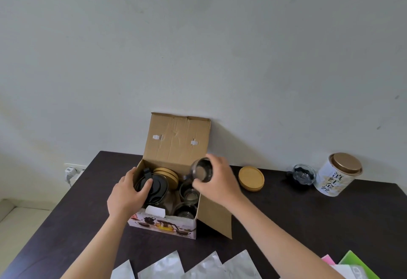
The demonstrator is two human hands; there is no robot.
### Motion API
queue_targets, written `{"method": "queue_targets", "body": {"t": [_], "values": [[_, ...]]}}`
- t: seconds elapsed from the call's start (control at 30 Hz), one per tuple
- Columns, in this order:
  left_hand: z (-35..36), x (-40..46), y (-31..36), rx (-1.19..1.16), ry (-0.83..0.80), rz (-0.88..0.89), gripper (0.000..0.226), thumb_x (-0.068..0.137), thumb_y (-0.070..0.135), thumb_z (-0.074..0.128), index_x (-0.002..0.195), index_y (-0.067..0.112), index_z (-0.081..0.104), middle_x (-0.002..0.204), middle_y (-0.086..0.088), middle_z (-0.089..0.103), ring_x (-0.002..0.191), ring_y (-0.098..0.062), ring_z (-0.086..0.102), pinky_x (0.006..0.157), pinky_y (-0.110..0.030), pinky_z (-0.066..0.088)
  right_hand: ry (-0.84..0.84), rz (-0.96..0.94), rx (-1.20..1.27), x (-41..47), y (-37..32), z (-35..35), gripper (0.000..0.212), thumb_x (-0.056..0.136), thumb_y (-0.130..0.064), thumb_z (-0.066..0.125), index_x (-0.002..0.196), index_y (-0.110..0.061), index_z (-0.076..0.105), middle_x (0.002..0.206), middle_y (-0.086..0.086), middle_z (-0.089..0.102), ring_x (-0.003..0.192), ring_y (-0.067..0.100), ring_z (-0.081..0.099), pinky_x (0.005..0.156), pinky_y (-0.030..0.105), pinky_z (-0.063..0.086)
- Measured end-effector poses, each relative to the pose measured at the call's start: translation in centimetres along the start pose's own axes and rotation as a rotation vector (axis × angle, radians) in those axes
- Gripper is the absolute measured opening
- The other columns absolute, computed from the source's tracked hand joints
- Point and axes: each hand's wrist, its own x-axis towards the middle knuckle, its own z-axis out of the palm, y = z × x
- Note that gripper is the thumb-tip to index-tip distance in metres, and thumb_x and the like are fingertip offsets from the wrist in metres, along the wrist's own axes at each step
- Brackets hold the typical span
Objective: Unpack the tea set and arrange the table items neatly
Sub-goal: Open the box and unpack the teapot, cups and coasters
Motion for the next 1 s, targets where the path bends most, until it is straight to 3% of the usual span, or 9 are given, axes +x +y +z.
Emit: {"method": "queue_targets", "body": {"t": [0.07,0.17,0.27,0.4,0.5,0.63,0.93,1.0], "values": [[0.0,0.0,0.0,0.000,-0.001,0.000,0.068,0.084,0.061,0.052,0.141,0.027,0.035,0.126,-0.004,0.059,0.107,-0.026,0.059,0.074,-0.039,0.055,0.097,0.111,0.015,-0.4,2.8,-1.9,0.075,0.069,-0.035,0.074,0.135,-0.017,0.042,0.118,0.000,0.038,0.106,0.013,0.046,0.086,0.021,0.041],[0.0,0.1,0.0,0.002,-0.003,0.002,0.067,0.085,0.060,0.052,0.141,0.026,0.035,0.127,-0.005,0.058,0.108,-0.027,0.058,0.075,-0.041,0.054,0.126,0.384,-0.058,-1.5,8.8,-4.3,0.079,0.068,-0.037,0.075,0.137,-0.017,0.041,0.127,0.006,0.037,0.117,0.025,0.047,0.094,0.036,0.046],[0.0,0.1,-0.1,0.003,-0.005,0.005,0.066,0.085,0.059,0.052,0.140,0.026,0.036,0.125,-0.005,0.058,0.107,-0.028,0.058,0.075,-0.041,0.054,0.092,0.616,-0.155,-3.3,14.5,-6.0,0.081,0.068,-0.038,0.077,0.137,-0.016,0.040,0.131,0.010,0.037,0.119,0.033,0.045,0.090,0.041,0.049],[0.2,0.2,-0.2,0.007,-0.005,0.010,0.066,0.085,0.060,0.051,0.139,0.026,0.035,0.123,-0.005,0.059,0.105,-0.028,0.059,0.074,-0.042,0.054,0.152,0.784,-0.222,-5.6,19.8,-8.3,0.079,0.070,-0.036,0.079,0.135,-0.013,0.041,0.132,0.013,0.039,0.121,0.037,0.044,0.089,0.043,0.046],[0.3,0.2,-0.2,0.004,-0.007,0.016,0.066,0.085,0.060,0.051,0.139,0.026,0.035,0.124,-0.005,0.059,0.105,-0.029,0.059,0.074,-0.043,0.054,0.213,0.811,-0.198,-6.1,22.3,-9.9,0.075,0.069,-0.035,0.079,0.131,-0.009,0.046,0.129,0.015,0.044,0.118,0.037,0.048,0.091,0.043,0.046],[0.3,0.1,-0.3,0.002,-0.012,0.012,0.066,0.085,0.060,0.052,0.139,0.026,0.035,0.125,-0.006,0.059,0.106,-0.029,0.059,0.075,-0.044,0.054,0.247,0.786,-0.189,-6.0,24.2,-11.4,0.057,0.067,-0.032,0.077,0.114,-0.010,0.054,0.115,0.014,0.058,0.105,0.033,0.056,0.082,0.040,0.051],[0.3,0.0,-0.1,-0.001,-0.017,0.007,0.065,0.086,0.057,0.053,0.140,0.024,0.036,0.125,-0.008,0.059,0.105,-0.031,0.060,0.074,-0.044,0.053,0.231,0.796,-0.189,-5.0,25.8,-12.8,0.056,0.077,-0.022,0.072,0.123,-0.005,0.044,0.116,0.017,0.056,0.108,0.036,0.054,0.074,0.036,0.045],[0.3,0.0,-0.1,-0.005,-0.017,0.009,0.065,0.086,0.057,0.053,0.140,0.024,0.036,0.125,-0.008,0.059,0.104,-0.031,0.060,0.074,-0.044,0.054,0.253,0.757,-0.211,-4.6,25.4,-13.0,0.058,0.077,-0.020,0.072,0.125,-0.004,0.042,0.124,0.018,0.050,0.112,0.036,0.052,0.080,0.039,0.047]]}}
